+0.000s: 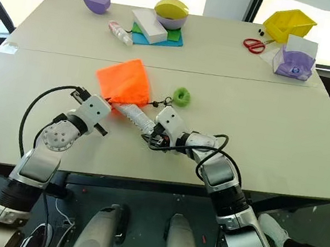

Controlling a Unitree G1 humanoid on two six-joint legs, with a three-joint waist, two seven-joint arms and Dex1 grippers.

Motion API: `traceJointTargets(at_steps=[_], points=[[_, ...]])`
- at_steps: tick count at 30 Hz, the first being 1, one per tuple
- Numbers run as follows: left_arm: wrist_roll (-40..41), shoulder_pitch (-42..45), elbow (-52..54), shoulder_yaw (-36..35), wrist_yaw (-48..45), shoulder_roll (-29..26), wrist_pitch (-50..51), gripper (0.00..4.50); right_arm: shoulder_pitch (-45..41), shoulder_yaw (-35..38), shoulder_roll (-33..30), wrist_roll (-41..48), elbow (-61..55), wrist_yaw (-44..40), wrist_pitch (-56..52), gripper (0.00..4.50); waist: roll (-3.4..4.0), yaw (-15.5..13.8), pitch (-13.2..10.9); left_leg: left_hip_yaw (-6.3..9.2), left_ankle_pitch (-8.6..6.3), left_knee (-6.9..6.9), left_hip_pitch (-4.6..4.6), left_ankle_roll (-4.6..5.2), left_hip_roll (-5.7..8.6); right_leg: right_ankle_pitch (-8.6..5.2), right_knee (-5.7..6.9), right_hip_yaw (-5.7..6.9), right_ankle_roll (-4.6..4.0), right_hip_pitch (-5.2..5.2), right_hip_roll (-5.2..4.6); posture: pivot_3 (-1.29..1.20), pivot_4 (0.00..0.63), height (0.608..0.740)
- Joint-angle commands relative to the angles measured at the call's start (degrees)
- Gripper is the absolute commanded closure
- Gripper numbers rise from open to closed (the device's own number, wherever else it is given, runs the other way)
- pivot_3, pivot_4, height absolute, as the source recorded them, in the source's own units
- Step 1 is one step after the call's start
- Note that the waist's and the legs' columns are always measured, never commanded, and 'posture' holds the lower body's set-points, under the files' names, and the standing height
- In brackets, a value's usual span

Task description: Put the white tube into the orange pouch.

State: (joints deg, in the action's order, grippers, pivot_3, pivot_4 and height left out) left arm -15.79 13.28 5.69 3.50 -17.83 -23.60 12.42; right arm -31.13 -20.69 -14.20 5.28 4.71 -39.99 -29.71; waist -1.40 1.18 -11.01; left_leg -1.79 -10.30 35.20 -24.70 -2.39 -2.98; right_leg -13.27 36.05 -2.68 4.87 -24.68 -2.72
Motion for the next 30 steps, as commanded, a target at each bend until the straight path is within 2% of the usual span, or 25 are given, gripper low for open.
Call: traceJointTargets(at_steps=[1,14,19,22,26,30], points=[[0.97,0.01,4.86,2.93,-1.94,0.93,-1.48,4.5,-3.3,0.54,2.22,-2.54,0.08,4.02,2.96,2.7,0.0,0.0,0.0,0.0,0.0,0.0,0.0,0.0,0.0,0.01,0.02,0.0,0.0,-0.01,0.0,0.0,0.15,0.74],[-0.98,0.3,6.38,4.57,-4.92,-1.3,-0.5,4.5,-1.69,0.22,-5.02,-4.63,-5.12,-0.61,0.91,2.7,0.0,-0.14,0.0,-0.02,0.0,-0.01,-0.01,-0.01,0.01,-0.01,0.0,0.0,0.0,-0.01,-0.04,0.0,0.15,0.74],[-0.91,0.77,6.3,4.57,-5.17,-1.18,-0.2,4.5,-1.55,-0.84,-3.24,-5.04,-5.47,0.11,0.08,2.7,0.0,0.03,0.0,-0.02,0.0,-0.05,-0.01,0.0,0.0,-0.01,0.0,0.0,0.0,-0.05,-0.02,0.0,0.15,0.74],[-1.03,0.67,7.31,4.61,-5.39,-1.33,0.3,4.5,-1.27,-1.54,-3.58,-6.78,-5.31,0.75,1.37,2.7,-0.01,0.0,0.0,0.0,0.0,-0.04,-0.01,0.0,-0.01,-0.01,0.03,0.0,0.0,-0.06,0.0,0.0,0.15,0.74],[-0.96,-0.52,7.93,3.86,-5.68,-2.37,0.07,4.5,0.18,-0.19,-8.57,-8.34,-3.44,-0.89,5.14,2.7,-0.01,-0.21,0.0,-0.04,0.0,-0.03,-0.01,0.0,0.0,-0.01,0.0,-0.01,0.0,-0.05,-0.04,0.0,0.15,0.74],[-0.52,-1.31,8.74,3.34,-6.03,-2.63,-0.41,4.5,0.71,-0.32,-9.43,-8.45,-2.91,-1.21,6.74,2.7,-0.02,-0.23,0.01,-0.07,0.0,-0.01,-0.02,-0.01,0.03,-0.01,-0.07,-0.02,-0.01,-0.01,-0.1,0.0,0.15,0.74]])
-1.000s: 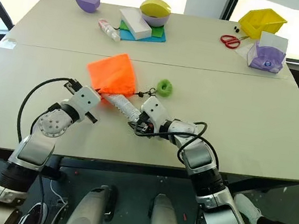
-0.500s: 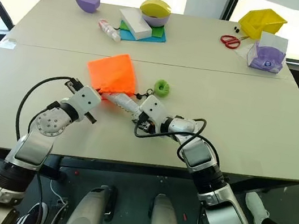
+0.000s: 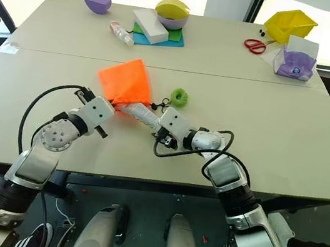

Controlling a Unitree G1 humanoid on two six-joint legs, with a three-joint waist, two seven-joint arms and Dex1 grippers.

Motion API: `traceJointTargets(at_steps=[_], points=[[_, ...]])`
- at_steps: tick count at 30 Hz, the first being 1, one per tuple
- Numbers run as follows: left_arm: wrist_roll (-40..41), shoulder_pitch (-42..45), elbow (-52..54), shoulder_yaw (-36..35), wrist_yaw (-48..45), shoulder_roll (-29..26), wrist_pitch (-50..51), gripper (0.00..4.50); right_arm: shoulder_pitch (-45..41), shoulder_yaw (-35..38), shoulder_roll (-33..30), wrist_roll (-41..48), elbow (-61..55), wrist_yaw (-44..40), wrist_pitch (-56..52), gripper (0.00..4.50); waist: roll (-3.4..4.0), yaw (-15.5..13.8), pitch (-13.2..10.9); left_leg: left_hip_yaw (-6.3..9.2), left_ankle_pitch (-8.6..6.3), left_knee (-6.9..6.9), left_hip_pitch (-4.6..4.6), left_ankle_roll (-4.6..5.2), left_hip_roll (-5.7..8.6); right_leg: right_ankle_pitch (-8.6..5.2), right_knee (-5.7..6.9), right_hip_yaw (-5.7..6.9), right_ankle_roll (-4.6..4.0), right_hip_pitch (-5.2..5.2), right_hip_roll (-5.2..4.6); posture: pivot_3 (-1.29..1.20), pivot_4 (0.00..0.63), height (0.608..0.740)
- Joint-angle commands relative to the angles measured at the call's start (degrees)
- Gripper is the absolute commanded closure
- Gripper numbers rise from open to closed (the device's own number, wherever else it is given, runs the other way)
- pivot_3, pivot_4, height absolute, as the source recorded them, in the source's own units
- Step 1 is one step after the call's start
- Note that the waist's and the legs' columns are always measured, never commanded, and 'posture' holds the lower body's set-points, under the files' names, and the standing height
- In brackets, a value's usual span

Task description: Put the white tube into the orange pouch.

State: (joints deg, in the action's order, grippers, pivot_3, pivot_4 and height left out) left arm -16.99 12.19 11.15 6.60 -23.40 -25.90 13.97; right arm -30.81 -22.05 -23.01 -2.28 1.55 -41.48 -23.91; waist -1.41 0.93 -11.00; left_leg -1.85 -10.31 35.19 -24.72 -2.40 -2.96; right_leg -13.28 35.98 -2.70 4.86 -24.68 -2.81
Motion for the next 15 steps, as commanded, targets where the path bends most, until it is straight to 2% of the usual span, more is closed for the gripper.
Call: traceJointTargets(at_steps=[1,8,15], points=[[0.84,-0.52,3.47,0.0,-0.56,-0.52,-2.15,4.5,0.43,1.14,-0.78,-0.89,0.34,0.21,1.19,2.7,-0.01,0.03,0.0,0.0,0.0,0.0,0.0,0.0,0.0,0.0,0.0,0.0,0.0,0.01,0.0,0.0,0.15,0.74],[2.33,0.56,2.1,-1.19,0.24,-0.16,-1.66,4.5,0.17,0.91,1.29,0.39,-1.24,0.21,-0.32,2.7,-0.01,0.1,0.01,0.03,0.0,-0.01,0.0,0.0,-0.01,0.0,0.02,0.01,0.0,0.0,0.02,0.0,0.15,0.74],[1.16,0.84,1.47,0.85,0.17,0.6,-1.58,4.5,-2.62,-1.03,8.3,-1.65,0.75,4.47,-3.76,2.7,-0.01,0.47,0.01,0.05,0.0,-0.03,0.02,0.01,-0.06,0.01,0.12,0.0,0.01,-0.06,0.12,0.0,0.15,0.74]])
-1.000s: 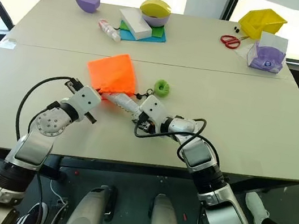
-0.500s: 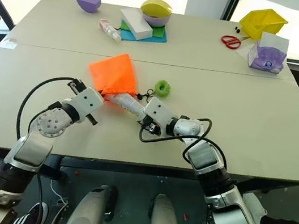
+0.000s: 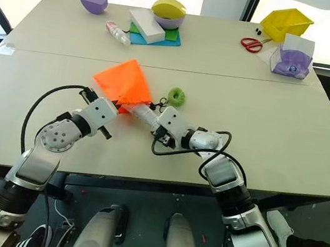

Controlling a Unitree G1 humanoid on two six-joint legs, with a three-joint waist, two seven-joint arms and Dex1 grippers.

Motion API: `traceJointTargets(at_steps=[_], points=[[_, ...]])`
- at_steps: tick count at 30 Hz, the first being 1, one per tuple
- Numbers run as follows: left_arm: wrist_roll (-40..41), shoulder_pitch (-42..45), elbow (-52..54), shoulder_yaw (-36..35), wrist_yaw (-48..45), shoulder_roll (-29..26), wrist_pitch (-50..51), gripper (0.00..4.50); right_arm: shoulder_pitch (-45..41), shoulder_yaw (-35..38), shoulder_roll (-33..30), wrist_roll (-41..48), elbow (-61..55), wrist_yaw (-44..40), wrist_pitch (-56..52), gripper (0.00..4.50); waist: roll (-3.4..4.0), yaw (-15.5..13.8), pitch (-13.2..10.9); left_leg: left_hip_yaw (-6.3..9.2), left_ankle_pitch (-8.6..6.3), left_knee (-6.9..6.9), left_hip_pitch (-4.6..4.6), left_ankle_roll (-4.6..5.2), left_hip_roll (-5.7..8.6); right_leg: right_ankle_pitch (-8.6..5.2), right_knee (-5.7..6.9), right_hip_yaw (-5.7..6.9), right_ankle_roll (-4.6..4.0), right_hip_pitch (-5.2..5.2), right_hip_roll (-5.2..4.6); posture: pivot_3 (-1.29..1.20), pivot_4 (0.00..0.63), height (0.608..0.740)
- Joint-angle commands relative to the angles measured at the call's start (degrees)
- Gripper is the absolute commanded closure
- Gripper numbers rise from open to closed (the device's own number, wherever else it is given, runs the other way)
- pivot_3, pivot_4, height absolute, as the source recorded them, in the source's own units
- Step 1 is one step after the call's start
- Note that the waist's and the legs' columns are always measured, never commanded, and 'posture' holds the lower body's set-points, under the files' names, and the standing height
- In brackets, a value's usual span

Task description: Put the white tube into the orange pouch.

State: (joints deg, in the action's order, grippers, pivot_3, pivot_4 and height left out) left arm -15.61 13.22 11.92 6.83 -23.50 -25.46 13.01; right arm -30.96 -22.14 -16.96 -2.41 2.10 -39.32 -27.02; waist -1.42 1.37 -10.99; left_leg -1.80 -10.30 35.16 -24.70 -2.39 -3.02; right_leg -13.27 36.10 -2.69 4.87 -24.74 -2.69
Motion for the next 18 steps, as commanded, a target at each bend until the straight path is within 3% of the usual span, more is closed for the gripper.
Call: traceJointTargets(at_steps=[1,9,18], points=[[-0.34,-0.25,0.64,0.8,0.15,0.02,-0.62,4.5,-2.79,-0.84,3.36,-1.26,0.45,2.52,-1.36,2.7,0.0,0.04,0.0,0.0,0.0,-0.01,0.0,0.0,-0.01,0.0,0.01,0.0,0.0,-0.01,0.01,0.0,0.15,0.74],[-0.57,-2.24,0.99,0.53,0.55,-0.63,0.08,4.5,-6.85,1.91,8.91,-0.93,5.53,7.15,-3.36,2.7,0.0,-0.14,0.0,-0.03,0.0,0.01,-0.03,0.0,0.0,0.0,0.0,0.0,0.0,-0.03,-0.03,0.0,0.15,0.74],[0.1,-2.49,1.15,-1.47,2.48,-0.51,0.4,4.5,-5.7,4.65,6.73,3.32,2.89,4.1,-6.72,2.7,0.0,-0.22,0.0,-0.02,0.0,-0.01,-0.15,0.0,0.0,0.0,-0.02,0.01,0.0,-0.12,-0.05,0.0,0.15,0.74]])
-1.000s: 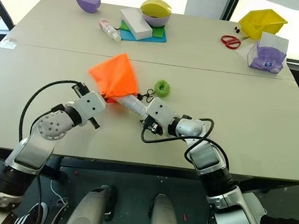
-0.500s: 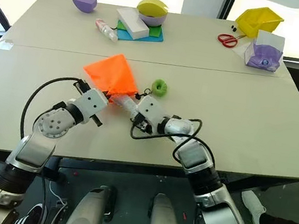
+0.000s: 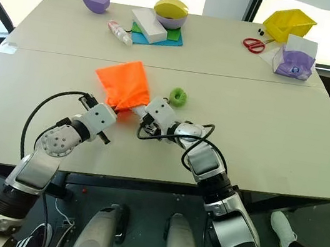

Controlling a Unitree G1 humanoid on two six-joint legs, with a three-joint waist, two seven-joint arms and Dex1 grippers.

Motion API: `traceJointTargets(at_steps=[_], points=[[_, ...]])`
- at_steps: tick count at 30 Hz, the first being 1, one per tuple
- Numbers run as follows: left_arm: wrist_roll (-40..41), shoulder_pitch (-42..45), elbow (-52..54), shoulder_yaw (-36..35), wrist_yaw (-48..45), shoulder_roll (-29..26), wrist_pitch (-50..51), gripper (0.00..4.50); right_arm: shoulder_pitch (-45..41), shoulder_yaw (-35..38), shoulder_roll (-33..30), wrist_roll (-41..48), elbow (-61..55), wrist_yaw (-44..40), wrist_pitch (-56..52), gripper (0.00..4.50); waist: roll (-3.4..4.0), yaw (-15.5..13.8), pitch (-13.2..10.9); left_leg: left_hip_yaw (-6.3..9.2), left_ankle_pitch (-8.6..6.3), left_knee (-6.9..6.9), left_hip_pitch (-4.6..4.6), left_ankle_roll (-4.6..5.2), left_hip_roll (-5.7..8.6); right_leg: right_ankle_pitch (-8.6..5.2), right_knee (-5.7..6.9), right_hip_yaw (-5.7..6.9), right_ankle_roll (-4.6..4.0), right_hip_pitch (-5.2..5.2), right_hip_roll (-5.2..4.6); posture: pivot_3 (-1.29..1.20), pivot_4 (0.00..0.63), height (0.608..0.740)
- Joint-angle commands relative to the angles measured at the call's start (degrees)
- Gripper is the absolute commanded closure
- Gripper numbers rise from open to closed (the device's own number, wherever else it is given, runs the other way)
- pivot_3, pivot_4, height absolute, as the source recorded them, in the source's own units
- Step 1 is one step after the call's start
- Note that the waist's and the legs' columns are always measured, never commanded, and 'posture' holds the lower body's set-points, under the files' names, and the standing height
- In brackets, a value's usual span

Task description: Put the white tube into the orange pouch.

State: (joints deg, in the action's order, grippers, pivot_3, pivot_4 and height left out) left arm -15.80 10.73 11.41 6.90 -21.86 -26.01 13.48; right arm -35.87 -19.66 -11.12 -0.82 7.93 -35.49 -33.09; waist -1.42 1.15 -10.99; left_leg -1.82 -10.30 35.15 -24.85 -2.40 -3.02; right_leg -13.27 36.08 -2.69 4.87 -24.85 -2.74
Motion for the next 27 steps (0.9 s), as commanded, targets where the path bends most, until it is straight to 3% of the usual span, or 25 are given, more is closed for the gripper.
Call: traceJointTargets(at_steps=[1,7,14,27], points=[[1.06,0.03,1.7,-1.82,0.96,0.73,0.58,4.5,-1.05,2.18,1.81,2.05,-2.53,0.64,-1.09,2.7,0.0,0.03,0.0,0.0,0.0,0.0,0.0,0.0,0.0,0.0,0.01,0.0,0.0,0.0,0.01,0.0,0.15,0.74],[2.66,1.62,1.71,-2.2,1.05,2.6,1.93,4.5,-3.32,-0.22,7.88,-0.41,2.3,5.4,-0.23,2.7,0.0,0.43,0.0,0.03,0.0,-0.01,0.0,0.0,-0.03,0.01,0.08,0.01,0.02,-0.06,0.08,0.0,0.15,0.74],[2.75,1.5,1.72,-1.62,1.0,2.38,1.87,4.5,-8.7,4.02,13.38,-0.82,12.07,13.79,2.59,2.7,0.0,1.16,0.0,0.02,0.0,0.03,-0.08,0.0,-0.01,0.02,0.05,0.01,0.02,-0.05,0.04,0.0,0.15,0.74],[2.43,2.21,1.44,-0.9,1.41,2.9,1.57,4.5,-12.7,2.68,17.91,0.26,18.95,10.75,4.85,2.7,0.0,1.46,0.0,0.04,0.01,-0.01,-0.13,0.0,-0.02,0.02,0.08,0.02,0.04,-0.14,0.07,0.0,0.15,0.74]])
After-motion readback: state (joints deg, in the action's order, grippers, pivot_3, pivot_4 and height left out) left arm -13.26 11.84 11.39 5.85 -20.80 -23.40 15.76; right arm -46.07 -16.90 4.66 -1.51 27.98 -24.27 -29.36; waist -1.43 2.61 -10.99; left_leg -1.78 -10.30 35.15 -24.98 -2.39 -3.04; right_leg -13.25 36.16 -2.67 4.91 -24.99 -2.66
